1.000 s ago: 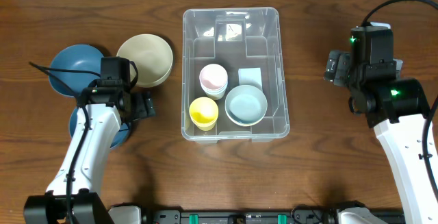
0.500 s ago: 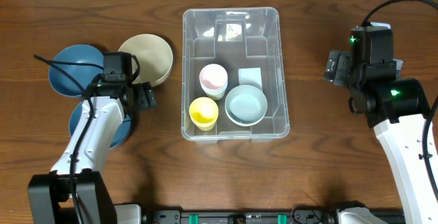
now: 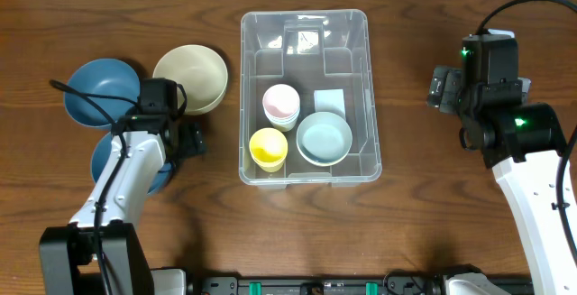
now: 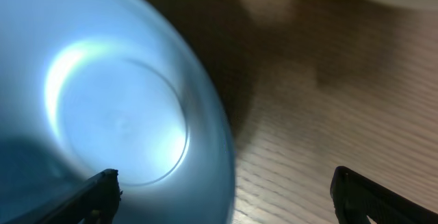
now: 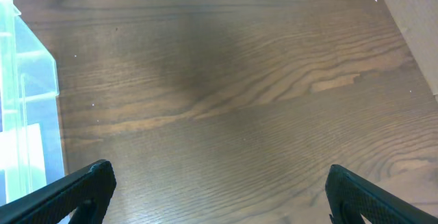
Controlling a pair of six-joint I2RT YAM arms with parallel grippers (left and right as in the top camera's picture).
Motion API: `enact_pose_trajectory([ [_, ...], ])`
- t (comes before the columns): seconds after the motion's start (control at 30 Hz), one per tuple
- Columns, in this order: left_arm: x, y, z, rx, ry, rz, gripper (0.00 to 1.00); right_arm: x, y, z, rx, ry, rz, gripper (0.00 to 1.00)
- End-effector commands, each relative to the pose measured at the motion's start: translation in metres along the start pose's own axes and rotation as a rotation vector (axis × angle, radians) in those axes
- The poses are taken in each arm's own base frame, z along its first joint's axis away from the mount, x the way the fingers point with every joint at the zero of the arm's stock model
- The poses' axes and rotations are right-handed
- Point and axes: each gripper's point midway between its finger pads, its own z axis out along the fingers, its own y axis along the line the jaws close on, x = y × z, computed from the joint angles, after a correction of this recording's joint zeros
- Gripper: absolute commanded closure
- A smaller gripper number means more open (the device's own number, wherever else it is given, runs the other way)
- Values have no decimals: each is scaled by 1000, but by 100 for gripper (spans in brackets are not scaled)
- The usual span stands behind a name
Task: Pack container
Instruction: 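Lower the left gripper onto the front blue bowl rim and close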
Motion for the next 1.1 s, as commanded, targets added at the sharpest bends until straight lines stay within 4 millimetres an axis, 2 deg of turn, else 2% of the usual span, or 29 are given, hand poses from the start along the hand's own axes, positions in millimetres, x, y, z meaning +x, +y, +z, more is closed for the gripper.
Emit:
enact_pose_trajectory([
  [0.0,-2,7,2,-44,-20,-42,2,-7,-5,-5,9,-22,22,1],
  [0.2,-9,4,5,-36,-47,-58,1,-7,-5,-5,9,-22,22,1],
  [0.37,-10,2,16,-40,-36,-54,2,-7,-5,-5,9,-22,22,1],
  [0.5,-7,1,24,-47,-13,-47,13,-7,-5,-5,9,-22,22,1],
  [0.6,-7,1,24,-48,-12,-24,28,-7,-5,-5,9,-22,22,1],
  [0.73,-6,1,24,-49,-7,-17,54,-7,-5,-5,9,-22,22,1],
  [0.8,-5,2,24,-50,-4,-16,60,-7,-5,-5,9,-22,22,1],
  [1.07,-5,2,24,-50,-3,7,65,-7,-5,-5,9,-22,22,1],
])
